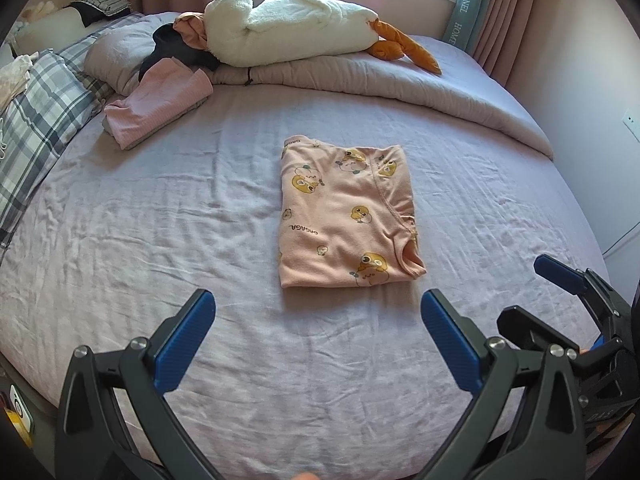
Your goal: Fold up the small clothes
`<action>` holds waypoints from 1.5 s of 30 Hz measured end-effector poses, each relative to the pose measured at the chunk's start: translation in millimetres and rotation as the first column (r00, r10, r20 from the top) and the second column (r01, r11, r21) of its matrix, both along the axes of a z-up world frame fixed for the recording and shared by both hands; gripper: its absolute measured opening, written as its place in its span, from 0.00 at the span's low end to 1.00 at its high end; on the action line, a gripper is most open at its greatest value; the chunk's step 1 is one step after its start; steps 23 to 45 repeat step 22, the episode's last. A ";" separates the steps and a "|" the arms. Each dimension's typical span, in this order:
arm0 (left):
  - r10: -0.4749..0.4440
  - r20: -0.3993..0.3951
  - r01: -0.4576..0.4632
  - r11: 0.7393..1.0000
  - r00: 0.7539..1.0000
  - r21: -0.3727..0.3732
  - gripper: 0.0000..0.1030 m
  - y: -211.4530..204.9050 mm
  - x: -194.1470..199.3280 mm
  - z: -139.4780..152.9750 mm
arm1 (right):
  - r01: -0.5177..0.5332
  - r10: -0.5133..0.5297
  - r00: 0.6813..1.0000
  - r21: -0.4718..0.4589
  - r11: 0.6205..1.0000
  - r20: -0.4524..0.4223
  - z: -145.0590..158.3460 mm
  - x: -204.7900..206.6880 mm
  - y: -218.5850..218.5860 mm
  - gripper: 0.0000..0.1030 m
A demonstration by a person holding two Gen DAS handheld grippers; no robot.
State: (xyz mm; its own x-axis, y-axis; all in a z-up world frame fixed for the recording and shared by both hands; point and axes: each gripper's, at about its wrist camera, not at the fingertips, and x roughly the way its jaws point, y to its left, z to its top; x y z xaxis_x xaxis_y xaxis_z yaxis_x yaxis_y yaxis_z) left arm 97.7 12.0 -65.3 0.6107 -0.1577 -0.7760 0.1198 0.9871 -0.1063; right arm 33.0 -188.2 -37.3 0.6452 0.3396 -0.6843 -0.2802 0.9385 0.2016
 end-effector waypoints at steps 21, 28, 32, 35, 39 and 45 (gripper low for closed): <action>0.040 0.020 -0.041 0.998 0.999 0.052 1.00 2.1 -2.1 0.1 | 0.004 -0.004 1.000 -0.012 1.000 -0.005 -2.7 0.0 2.2 0.99; 0.045 0.020 -0.046 0.997 0.999 0.054 1.00 2.6 -2.1 -0.1 | 0.003 -0.003 1.000 -0.013 1.000 -0.004 -2.8 -0.1 2.8 0.99; 0.045 0.020 -0.046 0.997 0.999 0.054 1.00 2.6 -2.1 -0.1 | 0.003 -0.003 1.000 -0.013 1.000 -0.004 -2.8 -0.1 2.8 0.99; 0.045 0.020 -0.046 0.997 0.999 0.054 1.00 2.6 -2.1 -0.1 | 0.003 -0.003 1.000 -0.013 1.000 -0.004 -2.8 -0.1 2.8 0.99; 0.045 0.020 -0.046 0.997 0.999 0.054 1.00 2.6 -2.1 -0.1 | 0.003 -0.003 1.000 -0.013 1.000 -0.004 -2.8 -0.1 2.8 0.99; 0.045 0.020 -0.046 0.997 0.999 0.054 1.00 2.6 -2.1 -0.1 | 0.003 -0.003 1.000 -0.013 1.000 -0.004 -2.8 -0.1 2.8 0.99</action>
